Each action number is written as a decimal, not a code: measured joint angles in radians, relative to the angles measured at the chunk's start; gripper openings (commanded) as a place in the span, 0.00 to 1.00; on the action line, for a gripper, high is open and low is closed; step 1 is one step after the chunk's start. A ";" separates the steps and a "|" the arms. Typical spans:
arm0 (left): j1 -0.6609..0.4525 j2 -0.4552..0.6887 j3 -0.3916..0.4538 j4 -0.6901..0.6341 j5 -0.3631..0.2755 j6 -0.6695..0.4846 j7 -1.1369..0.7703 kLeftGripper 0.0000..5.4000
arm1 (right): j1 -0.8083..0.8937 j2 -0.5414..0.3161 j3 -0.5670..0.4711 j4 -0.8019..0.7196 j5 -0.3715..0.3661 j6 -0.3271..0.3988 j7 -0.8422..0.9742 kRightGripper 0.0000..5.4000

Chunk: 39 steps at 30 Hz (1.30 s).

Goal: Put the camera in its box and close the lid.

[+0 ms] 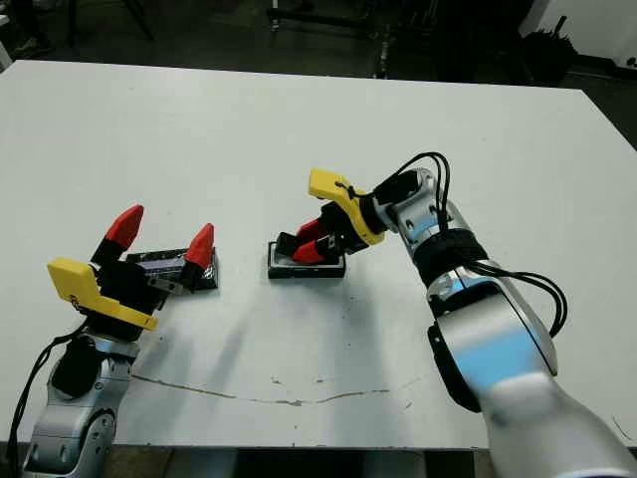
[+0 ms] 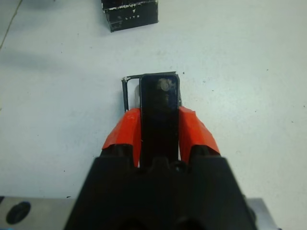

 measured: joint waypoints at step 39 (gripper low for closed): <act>-0.006 -0.006 -0.006 0.002 0.000 0.010 0.009 1.00 | -0.022 -0.303 -0.232 -0.271 0.109 0.142 0.000 1.00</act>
